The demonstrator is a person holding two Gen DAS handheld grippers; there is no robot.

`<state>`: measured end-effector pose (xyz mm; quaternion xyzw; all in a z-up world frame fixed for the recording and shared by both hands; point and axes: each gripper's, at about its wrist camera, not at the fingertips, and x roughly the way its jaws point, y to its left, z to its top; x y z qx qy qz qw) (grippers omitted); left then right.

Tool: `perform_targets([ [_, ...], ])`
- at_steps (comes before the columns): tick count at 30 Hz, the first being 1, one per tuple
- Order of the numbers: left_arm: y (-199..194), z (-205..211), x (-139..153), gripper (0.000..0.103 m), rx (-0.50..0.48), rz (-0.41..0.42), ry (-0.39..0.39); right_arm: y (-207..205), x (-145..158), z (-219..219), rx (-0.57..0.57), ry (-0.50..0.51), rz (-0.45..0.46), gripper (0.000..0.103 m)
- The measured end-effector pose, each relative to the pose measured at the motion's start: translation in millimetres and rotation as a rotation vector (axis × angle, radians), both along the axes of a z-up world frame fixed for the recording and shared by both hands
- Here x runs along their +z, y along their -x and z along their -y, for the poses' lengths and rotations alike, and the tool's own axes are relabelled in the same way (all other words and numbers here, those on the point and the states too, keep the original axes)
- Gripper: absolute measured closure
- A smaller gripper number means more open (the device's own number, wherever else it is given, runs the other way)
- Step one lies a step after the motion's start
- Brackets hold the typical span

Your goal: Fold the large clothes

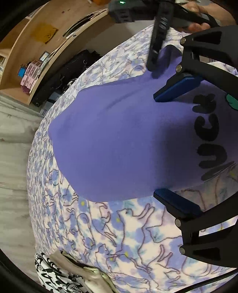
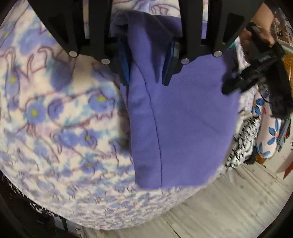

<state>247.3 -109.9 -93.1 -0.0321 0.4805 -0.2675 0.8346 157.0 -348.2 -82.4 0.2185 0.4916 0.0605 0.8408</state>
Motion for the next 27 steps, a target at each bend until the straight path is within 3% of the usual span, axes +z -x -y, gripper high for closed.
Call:
perform_targets([
  [2, -2.5, 1.2, 1.5, 0.009, -0.008, -0.010, -0.008, -6.7, 7.3, 9.8, -0.022, -0.032, 0.037, 0.047],
  [5, -5.4, 3.3, 8.8, 0.009, -0.022, 0.005, -0.035, -35.9, 9.7, 13.8, -0.032, -0.074, 0.064, 0.046],
  [13, -22.8, -1.5, 45.1, 0.009, 0.015, 0.141, -0.093, -100.7, -5.8, 20.8, -0.010, -0.159, 0.070, 0.046],
  [18, -52.4, -4.0, 30.8, 0.010, 0.042, 0.077, -0.036, -123.0, -10.3, 10.3, 0.068, -0.281, 0.068, 0.046],
  [25, -51.7, 10.4, 23.8, 0.010, 0.038, 0.135, -0.080, -152.6, -17.9, -7.6, 0.200, -0.264, 0.011, 0.046],
  [27, -51.4, 11.1, 23.0, 0.010, 0.037, 0.140, -0.087, -159.2, -23.5, -8.9, 0.252, -0.302, -0.003, 0.046],
])
